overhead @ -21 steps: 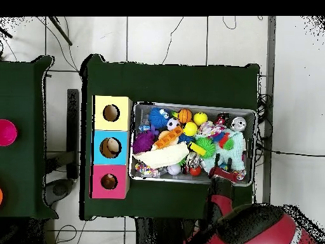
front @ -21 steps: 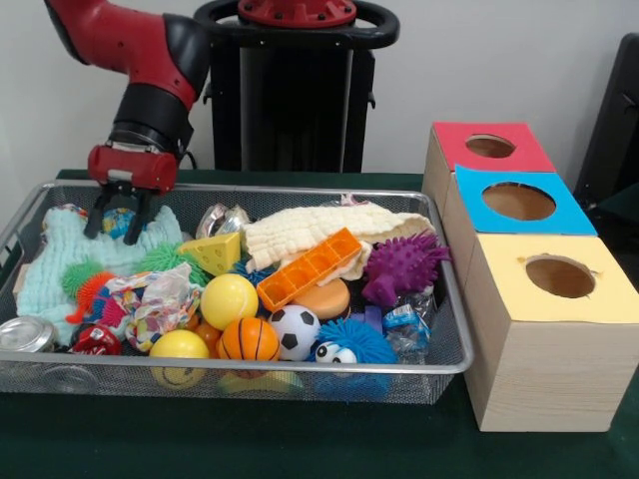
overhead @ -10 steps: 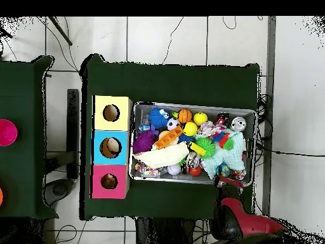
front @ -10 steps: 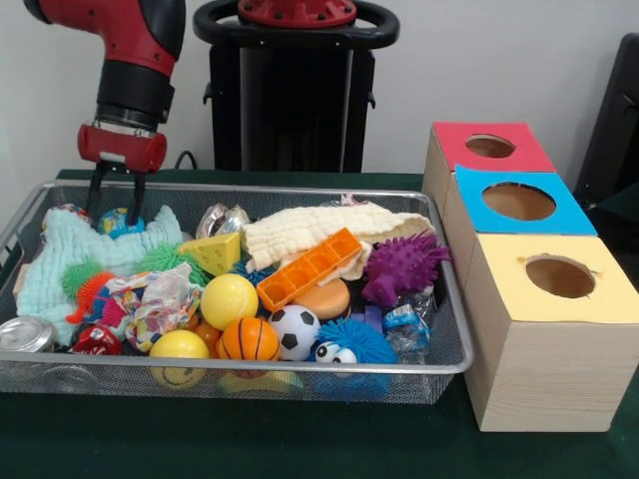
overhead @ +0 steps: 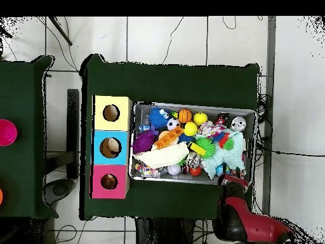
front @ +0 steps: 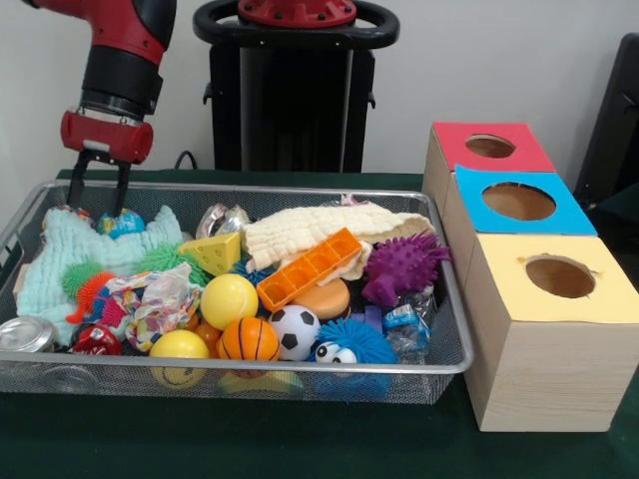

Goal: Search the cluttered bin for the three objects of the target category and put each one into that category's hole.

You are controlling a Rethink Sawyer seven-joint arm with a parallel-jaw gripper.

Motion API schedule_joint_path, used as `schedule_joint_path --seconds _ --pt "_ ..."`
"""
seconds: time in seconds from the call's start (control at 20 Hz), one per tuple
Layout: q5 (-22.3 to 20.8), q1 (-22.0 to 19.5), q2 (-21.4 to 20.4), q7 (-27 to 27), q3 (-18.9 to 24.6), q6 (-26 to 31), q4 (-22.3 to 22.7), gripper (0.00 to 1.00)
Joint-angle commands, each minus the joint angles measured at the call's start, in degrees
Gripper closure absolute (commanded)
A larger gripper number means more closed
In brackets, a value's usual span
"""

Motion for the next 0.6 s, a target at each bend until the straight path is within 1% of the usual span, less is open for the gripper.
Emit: schedule_joint_path --seconds 0.05,0.35,0.6 --pt "-1.0 -1.7 4.2 10.6 9.0 0.3 -3.7 0.0" --pt "-5.0 -6.5 9.0 11.8 14.4 5.4 -6.7 0.0" --pt "-6.6 -9.4 12.4 11.3 16.6 5.9 -8.6 0.0"
